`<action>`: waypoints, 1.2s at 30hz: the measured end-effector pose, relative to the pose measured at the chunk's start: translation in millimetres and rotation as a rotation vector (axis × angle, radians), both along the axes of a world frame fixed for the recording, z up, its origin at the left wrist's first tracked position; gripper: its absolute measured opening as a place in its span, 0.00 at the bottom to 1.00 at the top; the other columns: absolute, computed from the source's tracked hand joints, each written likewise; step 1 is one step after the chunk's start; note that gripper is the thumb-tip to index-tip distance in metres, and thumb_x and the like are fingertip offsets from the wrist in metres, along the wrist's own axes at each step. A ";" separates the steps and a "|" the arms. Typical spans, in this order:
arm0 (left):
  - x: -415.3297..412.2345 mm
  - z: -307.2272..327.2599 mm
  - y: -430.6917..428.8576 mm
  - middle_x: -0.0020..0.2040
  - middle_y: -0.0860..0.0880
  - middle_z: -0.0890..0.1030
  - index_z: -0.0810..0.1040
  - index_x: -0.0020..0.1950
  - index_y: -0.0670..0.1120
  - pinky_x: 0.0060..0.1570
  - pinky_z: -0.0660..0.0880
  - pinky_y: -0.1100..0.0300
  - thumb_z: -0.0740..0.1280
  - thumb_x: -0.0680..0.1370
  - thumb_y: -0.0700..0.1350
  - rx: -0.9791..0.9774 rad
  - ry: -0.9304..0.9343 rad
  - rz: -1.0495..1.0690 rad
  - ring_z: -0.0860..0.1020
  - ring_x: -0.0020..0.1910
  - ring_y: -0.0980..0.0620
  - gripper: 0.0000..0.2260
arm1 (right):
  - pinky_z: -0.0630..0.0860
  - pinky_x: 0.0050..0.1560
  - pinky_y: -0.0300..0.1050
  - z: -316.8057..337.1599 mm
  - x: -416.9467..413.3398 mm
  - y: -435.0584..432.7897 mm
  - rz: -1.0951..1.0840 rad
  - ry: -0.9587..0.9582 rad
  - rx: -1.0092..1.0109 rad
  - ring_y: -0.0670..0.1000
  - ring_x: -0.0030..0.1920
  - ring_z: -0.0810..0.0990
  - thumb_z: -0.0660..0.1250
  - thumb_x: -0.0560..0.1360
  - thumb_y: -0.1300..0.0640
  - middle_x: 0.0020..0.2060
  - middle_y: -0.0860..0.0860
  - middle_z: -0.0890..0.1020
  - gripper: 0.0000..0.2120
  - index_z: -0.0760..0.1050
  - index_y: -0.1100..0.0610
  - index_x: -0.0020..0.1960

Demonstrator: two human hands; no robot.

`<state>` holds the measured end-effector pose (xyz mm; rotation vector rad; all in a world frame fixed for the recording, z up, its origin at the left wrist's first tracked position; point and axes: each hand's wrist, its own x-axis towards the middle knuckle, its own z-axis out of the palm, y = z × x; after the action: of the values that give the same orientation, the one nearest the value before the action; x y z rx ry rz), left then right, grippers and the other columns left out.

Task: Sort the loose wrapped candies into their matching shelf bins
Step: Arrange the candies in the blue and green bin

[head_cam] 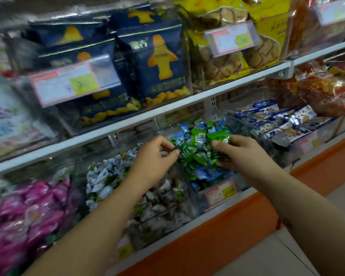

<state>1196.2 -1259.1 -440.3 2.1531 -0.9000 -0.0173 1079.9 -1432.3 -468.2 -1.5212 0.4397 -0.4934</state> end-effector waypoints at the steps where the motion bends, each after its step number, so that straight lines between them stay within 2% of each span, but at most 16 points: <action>1: -1.0 1.5 15.0 0.46 0.57 0.76 0.71 0.42 0.53 0.39 0.69 0.66 0.67 0.77 0.49 -0.003 -0.001 0.027 0.72 0.43 0.66 0.07 | 0.80 0.40 0.38 2.6 4.8 14.1 0.033 -0.009 -0.022 0.55 0.46 0.78 0.68 0.75 0.53 0.43 0.60 0.67 0.16 0.68 0.65 0.44; 3: -1.8 3.5 47.1 0.47 0.59 0.74 0.71 0.43 0.52 0.42 0.70 0.64 0.67 0.78 0.49 -0.013 0.004 0.077 0.71 0.43 0.67 0.06 | 0.81 0.44 0.42 8.4 13.8 44.1 0.092 -0.011 -0.064 0.55 0.45 0.75 0.68 0.75 0.53 0.42 0.57 0.65 0.16 0.62 0.58 0.40; 5: -2.9 6.2 82.1 0.48 0.58 0.75 0.70 0.43 0.53 0.43 0.71 0.62 0.66 0.78 0.49 -0.021 0.020 0.123 0.73 0.44 0.64 0.06 | 0.81 0.48 0.46 16.7 20.4 76.4 0.120 0.000 -0.114 0.52 0.41 0.74 0.67 0.76 0.54 0.37 0.55 0.63 0.19 0.58 0.58 0.36; 9: -5.9 8.2 159.4 0.48 0.57 0.76 0.71 0.43 0.54 0.42 0.75 0.62 0.67 0.77 0.49 -0.059 -0.007 0.227 0.75 0.43 0.63 0.06 | 0.81 0.49 0.48 26.9 29.1 137.4 0.208 0.029 -0.271 0.49 0.36 0.74 0.68 0.75 0.53 0.33 0.51 0.61 0.19 0.59 0.55 0.35; 13: -7.1 6.0 235.1 0.46 0.56 0.78 0.72 0.42 0.54 0.47 0.74 0.61 0.69 0.76 0.48 -0.144 -0.029 0.388 0.76 0.48 0.60 0.07 | 0.81 0.46 0.44 26.2 45.1 199.6 0.335 0.045 -0.215 0.46 0.41 0.79 0.69 0.75 0.52 0.39 0.49 0.73 0.09 0.71 0.56 0.45; 15: -6.8 7.1 270.1 0.44 0.57 0.77 0.71 0.41 0.54 0.46 0.73 0.62 0.69 0.76 0.47 -0.174 -0.053 0.471 0.76 0.46 0.59 0.07 | 0.81 0.46 0.42 24.4 55.2 234.4 0.374 0.040 -0.144 0.45 0.43 0.79 0.69 0.74 0.54 0.43 0.48 0.77 0.13 0.74 0.59 0.54; 17: -6.4 8.9 302.9 0.43 0.56 0.77 0.71 0.42 0.53 0.44 0.73 0.62 0.68 0.76 0.48 -0.181 -0.096 0.558 0.76 0.43 0.58 0.07 | 0.79 0.43 0.38 24.9 64.9 269.1 0.435 0.005 -0.152 0.42 0.40 0.80 0.69 0.75 0.54 0.39 0.44 0.78 0.05 0.76 0.54 0.49; 19: -4.4 8.0 335.2 0.43 0.54 0.77 0.71 0.43 0.53 0.43 0.73 0.60 0.68 0.76 0.48 -0.209 -0.124 0.650 0.76 0.42 0.56 0.07 | 0.78 0.43 0.37 26.9 77.0 302.1 0.525 -0.012 -0.264 0.44 0.42 0.81 0.68 0.75 0.51 0.39 0.45 0.81 0.05 0.77 0.52 0.48; 22: 0.2 0.7 381.0 0.44 0.48 0.80 0.72 0.45 0.50 0.41 0.75 0.53 0.68 0.77 0.48 -0.235 -0.143 0.818 0.78 0.39 0.50 0.05 | 0.75 0.47 0.43 28.8 103.1 348.5 0.605 -0.037 -0.454 0.45 0.45 0.78 0.69 0.74 0.48 0.42 0.45 0.79 0.12 0.74 0.54 0.52; 24: 3.9 -6.8 406.3 0.42 0.48 0.80 0.72 0.46 0.48 0.34 0.74 0.57 0.68 0.76 0.46 -0.234 -0.186 0.909 0.77 0.35 0.51 0.05 | 0.70 0.45 0.38 30.9 119.6 378.2 0.630 -0.070 -0.544 0.45 0.46 0.76 0.70 0.74 0.49 0.43 0.44 0.77 0.14 0.73 0.54 0.55; 26: 8.5 -16.0 425.6 0.42 0.50 0.79 0.72 0.46 0.47 0.33 0.70 0.64 0.69 0.76 0.43 -0.210 -0.227 0.947 0.76 0.36 0.54 0.05 | 0.70 0.47 0.38 35.4 134.8 406.1 0.678 -0.106 -0.632 0.48 0.50 0.77 0.70 0.74 0.51 0.50 0.48 0.79 0.16 0.74 0.56 0.59; 29: 22.6 -30.8 447.7 0.49 0.46 0.79 0.73 0.49 0.45 0.41 0.72 0.57 0.69 0.75 0.40 -0.095 -0.216 0.939 0.78 0.45 0.48 0.06 | 0.70 0.52 0.39 43.4 156.4 439.4 0.688 -0.177 -0.791 0.45 0.50 0.74 0.67 0.77 0.54 0.51 0.48 0.78 0.13 0.74 0.57 0.59; 31: 29.7 -38.3 456.0 0.62 0.44 0.75 0.75 0.58 0.43 0.56 0.71 0.56 0.69 0.76 0.40 0.093 -0.136 0.843 0.75 0.58 0.45 0.11 | 0.65 0.47 0.38 42.6 171.0 451.3 0.681 -0.190 -0.897 0.44 0.44 0.72 0.63 0.79 0.56 0.45 0.48 0.76 0.05 0.73 0.54 0.54; 32: 31.0 -40.7 458.9 0.68 0.44 0.70 0.74 0.63 0.44 0.62 0.67 0.57 0.68 0.76 0.41 0.180 -0.106 0.787 0.72 0.64 0.45 0.15 | 0.66 0.46 0.38 41.1 176.1 454.3 0.696 -0.177 -0.929 0.46 0.43 0.73 0.61 0.80 0.57 0.46 0.50 0.77 0.06 0.74 0.56 0.55; 34: 31.2 -41.7 462.5 0.73 0.47 0.64 0.73 0.67 0.47 0.68 0.61 0.60 0.67 0.77 0.43 0.241 -0.103 0.738 0.67 0.69 0.47 0.18 | 0.73 0.53 0.44 36.8 178.7 455.1 0.734 -0.122 -0.978 0.53 0.54 0.78 0.60 0.80 0.58 0.59 0.55 0.79 0.15 0.73 0.56 0.66; 36: 29.1 -40.5 462.7 0.73 0.48 0.65 0.74 0.66 0.48 0.67 0.62 0.60 0.67 0.77 0.45 0.227 -0.149 0.737 0.71 0.66 0.48 0.17 | 0.66 0.66 0.41 29.6 173.7 450.1 0.721 -0.145 -1.022 0.54 0.65 0.73 0.62 0.80 0.59 0.66 0.54 0.74 0.19 0.69 0.54 0.70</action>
<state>1225.2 -796.3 -480.8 2.6057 -0.1381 0.4292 1253.6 -982.2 -438.6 -2.4316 -0.5825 -0.2351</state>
